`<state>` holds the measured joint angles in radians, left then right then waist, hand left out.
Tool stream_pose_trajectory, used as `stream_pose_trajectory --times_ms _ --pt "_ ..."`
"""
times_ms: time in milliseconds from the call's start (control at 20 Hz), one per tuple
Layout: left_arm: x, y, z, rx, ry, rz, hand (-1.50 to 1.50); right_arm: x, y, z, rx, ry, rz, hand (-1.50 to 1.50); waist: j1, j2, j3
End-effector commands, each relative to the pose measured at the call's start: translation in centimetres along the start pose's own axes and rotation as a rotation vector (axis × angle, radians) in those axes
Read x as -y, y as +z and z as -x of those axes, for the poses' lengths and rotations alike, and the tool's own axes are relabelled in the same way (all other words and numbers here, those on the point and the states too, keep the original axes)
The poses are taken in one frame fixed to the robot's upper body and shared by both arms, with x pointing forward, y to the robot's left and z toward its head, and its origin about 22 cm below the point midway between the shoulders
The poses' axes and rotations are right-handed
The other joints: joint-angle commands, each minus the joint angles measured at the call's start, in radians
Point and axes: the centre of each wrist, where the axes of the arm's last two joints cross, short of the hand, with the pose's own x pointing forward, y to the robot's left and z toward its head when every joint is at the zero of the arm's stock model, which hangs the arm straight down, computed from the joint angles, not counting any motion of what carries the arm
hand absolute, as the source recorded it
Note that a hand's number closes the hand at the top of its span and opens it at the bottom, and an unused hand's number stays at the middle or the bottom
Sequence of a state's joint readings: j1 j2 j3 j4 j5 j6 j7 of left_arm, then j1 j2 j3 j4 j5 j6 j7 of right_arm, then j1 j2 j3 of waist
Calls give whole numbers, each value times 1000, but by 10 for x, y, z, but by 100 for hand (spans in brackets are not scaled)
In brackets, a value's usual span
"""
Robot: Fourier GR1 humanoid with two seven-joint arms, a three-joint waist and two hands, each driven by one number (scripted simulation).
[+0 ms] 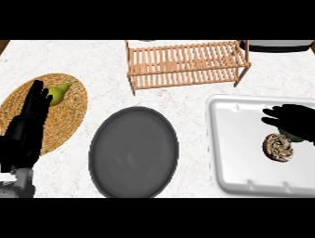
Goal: Pick the cupcake from the tray and place it in the tiered shelf
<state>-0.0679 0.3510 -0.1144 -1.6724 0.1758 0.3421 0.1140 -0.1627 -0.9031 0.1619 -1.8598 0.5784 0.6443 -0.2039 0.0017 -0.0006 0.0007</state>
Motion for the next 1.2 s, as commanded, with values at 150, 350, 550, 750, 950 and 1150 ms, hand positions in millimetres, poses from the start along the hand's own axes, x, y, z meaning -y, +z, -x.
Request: stream_pose_trajectory --times_ms 150,350,550,750,950,1150 --pt "3 -3 1 -19 14 14 0 -34 3 20 -64 18 -6 -150 -6 0 0" --pt "-14 6 -7 26 13 26 0 -27 -31 23 -56 6 -1 -150 7 1 -1" --pt "5 1 6 -13 19 10 0 -56 -25 49 -48 24 -6 -150 2 1 0" --pt "-6 -14 1 -16 11 7 0 -40 -25 37 -68 15 -11 -150 -3 0 -1" --pt "5 -6 -3 -4 5 -1 0 -61 -47 61 -43 3 -1 -150 3 1 -1" --pt "-12 -5 1 -7 19 20 0 -78 -64 62 -22 -8 9 -150 6 2 0"
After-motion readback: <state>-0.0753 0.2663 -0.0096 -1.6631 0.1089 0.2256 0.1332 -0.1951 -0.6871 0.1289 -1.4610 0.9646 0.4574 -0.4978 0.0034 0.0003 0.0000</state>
